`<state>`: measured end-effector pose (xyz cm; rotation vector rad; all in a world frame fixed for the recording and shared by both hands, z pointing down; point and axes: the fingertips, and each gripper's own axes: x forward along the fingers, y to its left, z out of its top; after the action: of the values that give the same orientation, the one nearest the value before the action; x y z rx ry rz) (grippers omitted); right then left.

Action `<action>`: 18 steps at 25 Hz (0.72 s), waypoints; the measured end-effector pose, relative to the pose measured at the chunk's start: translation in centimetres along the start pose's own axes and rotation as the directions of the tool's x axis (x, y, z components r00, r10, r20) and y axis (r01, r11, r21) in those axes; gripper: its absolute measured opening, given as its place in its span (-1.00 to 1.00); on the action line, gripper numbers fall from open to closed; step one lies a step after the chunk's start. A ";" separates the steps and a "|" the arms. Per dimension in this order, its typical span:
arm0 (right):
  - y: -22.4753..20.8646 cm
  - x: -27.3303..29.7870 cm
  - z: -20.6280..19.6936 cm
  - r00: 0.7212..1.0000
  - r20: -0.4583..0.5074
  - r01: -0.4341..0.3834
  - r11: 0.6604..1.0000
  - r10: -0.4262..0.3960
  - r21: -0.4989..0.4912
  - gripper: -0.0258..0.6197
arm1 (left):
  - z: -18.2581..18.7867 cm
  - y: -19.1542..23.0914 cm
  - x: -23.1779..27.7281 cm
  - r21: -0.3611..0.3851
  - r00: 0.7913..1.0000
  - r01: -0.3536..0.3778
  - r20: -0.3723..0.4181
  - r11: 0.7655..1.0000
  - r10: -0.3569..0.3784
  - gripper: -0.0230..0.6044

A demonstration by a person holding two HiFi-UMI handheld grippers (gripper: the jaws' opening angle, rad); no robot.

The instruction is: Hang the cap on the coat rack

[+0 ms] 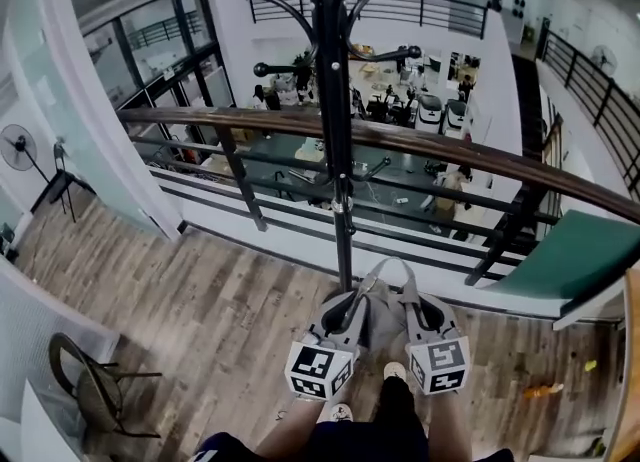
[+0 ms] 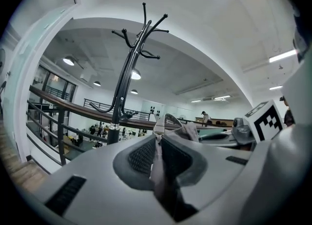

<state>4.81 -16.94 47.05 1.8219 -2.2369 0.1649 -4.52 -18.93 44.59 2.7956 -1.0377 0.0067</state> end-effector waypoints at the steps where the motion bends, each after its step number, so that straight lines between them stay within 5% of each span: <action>1: -0.8 0.3 0.9 1.000 0.017 -0.005 1.000 0.005 -0.005 -0.83 | 0.8 -0.1 0.8 -0.001 1.000 -0.012 0.007 1.000 0.012 -0.79; 9: -6.6 4.1 6.3 0.990 0.114 -0.077 0.995 0.084 -0.064 -0.83 | 5.6 0.4 6.9 -0.003 0.989 -0.125 0.076 0.992 0.125 -0.79; 18: -12.3 10.1 7.4 0.973 0.124 -0.186 0.979 0.196 -0.089 -0.83 | 6.6 1.8 13.9 0.015 0.962 -0.257 0.102 0.966 0.254 -0.79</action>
<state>14.05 -30.87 41.75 1.6207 -2.4729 -0.0087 4.57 -30.24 39.19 2.6884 -1.4273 -0.0882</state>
